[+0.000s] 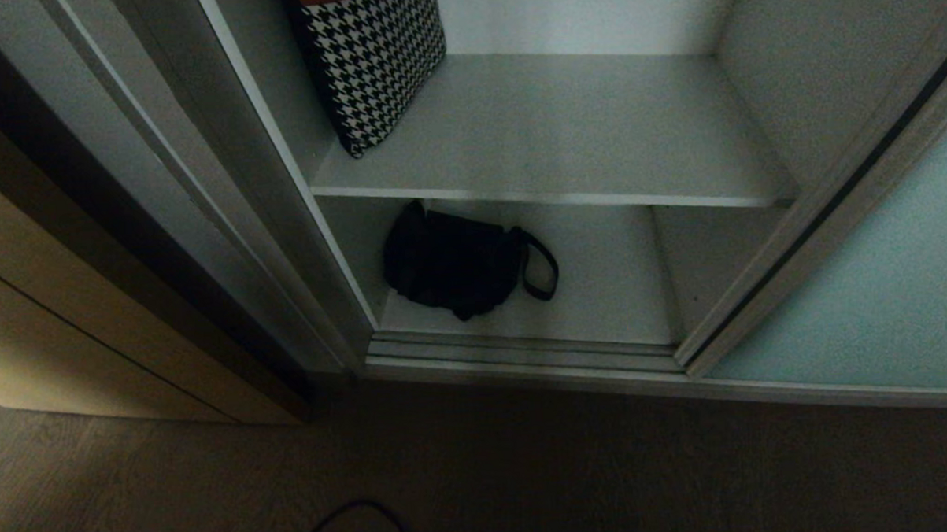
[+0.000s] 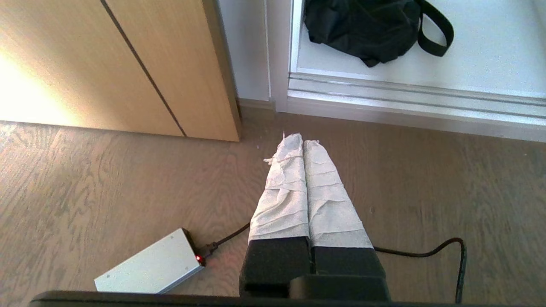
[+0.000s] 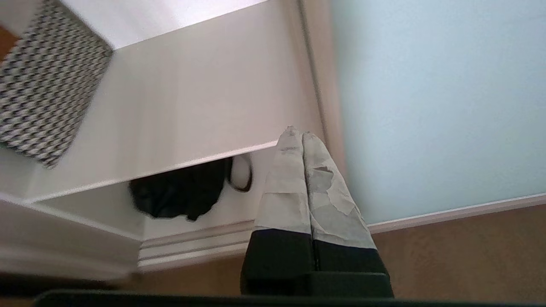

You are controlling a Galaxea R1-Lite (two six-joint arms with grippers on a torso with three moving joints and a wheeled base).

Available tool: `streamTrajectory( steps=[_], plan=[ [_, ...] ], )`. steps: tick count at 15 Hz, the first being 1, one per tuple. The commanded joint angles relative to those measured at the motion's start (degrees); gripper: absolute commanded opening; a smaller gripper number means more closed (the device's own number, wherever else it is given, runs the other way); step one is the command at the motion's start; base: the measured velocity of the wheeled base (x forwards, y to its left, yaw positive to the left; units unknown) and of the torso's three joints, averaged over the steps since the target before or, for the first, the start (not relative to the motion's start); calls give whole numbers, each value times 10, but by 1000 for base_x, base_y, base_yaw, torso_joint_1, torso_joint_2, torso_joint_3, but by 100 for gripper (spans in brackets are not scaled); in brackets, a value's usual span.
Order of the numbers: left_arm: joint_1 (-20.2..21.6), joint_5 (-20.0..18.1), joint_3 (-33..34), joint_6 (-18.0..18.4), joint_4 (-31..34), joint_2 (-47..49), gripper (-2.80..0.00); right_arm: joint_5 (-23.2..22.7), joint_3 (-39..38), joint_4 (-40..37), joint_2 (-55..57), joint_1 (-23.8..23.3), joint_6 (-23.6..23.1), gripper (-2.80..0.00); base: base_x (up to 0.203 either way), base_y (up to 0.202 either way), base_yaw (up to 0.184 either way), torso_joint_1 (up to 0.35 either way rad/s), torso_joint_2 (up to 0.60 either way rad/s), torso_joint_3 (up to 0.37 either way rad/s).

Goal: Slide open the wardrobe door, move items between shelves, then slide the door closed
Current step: Close the door

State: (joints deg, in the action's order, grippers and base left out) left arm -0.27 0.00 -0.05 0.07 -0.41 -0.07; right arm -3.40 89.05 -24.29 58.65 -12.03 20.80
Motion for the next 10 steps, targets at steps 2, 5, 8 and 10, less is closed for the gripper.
streamTrajectory(
  steps=[2, 5, 8, 10],
  plan=[
    [0, 0, 0, 0, 0, 1, -280, -59, 2, 14, 34, -63, 4, -280, 0, 0, 0, 0, 0, 0],
    [0, 0, 0, 0, 0, 1, -280, -93, 1, 19, 62, -67, 24, -280, 0, 0, 0, 0, 0, 0],
    [0, 0, 0, 0, 0, 1, -280, -95, -2, 39, 84, -70, 57, -280, 0, 0, 0, 0, 0, 0],
    [0, 0, 0, 0, 0, 1, -280, -97, -4, 62, 97, -97, 57, -280, 0, 0, 0, 0, 0, 0]
  ],
)
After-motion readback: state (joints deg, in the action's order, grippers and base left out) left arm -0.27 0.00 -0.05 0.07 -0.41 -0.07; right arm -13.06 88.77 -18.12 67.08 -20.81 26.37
